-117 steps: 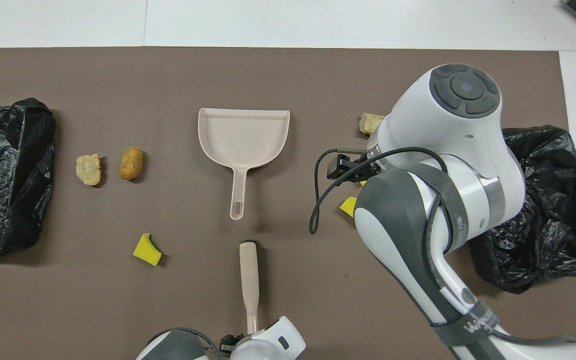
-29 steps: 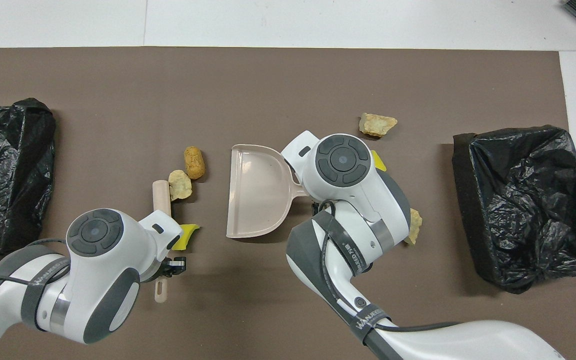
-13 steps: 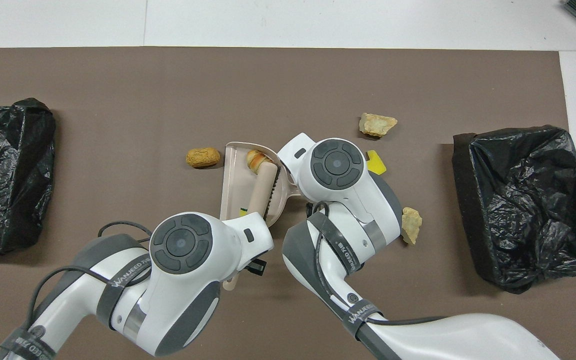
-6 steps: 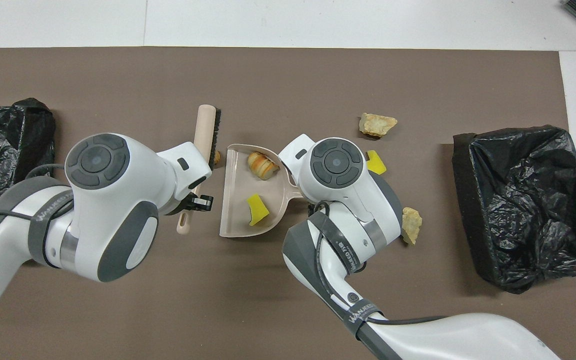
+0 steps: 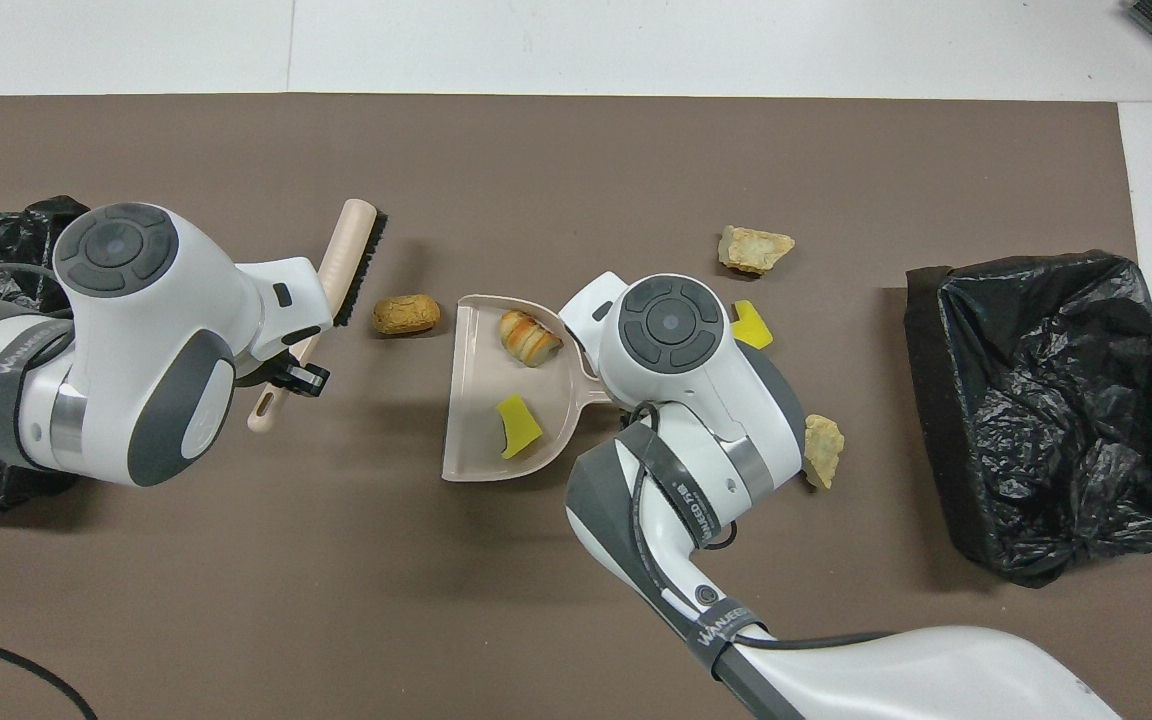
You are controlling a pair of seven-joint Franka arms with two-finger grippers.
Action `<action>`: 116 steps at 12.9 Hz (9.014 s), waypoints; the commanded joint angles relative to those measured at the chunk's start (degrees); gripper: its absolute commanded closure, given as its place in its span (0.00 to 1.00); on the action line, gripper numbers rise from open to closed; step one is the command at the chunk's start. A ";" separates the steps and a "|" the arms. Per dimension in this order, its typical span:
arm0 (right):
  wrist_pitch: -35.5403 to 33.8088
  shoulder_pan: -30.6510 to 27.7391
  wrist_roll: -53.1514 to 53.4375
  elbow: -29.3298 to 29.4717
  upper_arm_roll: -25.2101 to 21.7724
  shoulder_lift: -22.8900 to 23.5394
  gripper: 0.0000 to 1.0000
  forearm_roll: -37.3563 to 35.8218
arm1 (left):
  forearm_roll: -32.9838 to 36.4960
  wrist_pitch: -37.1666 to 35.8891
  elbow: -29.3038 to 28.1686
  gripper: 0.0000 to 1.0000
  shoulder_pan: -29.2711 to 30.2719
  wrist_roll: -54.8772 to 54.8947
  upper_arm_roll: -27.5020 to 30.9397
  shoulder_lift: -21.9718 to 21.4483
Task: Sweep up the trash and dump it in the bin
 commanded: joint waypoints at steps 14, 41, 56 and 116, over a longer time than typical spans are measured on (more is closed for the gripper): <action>-6.42 -1.25 -0.13 -0.26 0.44 -1.68 1.00 0.04 | -1.70 -20.09 -3.68 1.00 -16.16 -8.54 -1.21 -6.71; -24.90 -46.33 -60.58 14.96 -0.35 -12.75 1.00 -3.82 | -17.70 10.65 -33.47 1.00 -43.49 -62.43 -1.55 -22.64; -14.59 -47.13 -50.92 0.43 -0.26 -17.93 1.00 -35.12 | -11.41 -1.64 -16.98 0.00 -20.06 -35.23 -0.68 -20.00; -17.59 3.13 81.58 28.81 3.52 14.56 1.00 -4.62 | -4.60 -26.00 24.27 0.00 14.69 0.86 -0.59 -9.45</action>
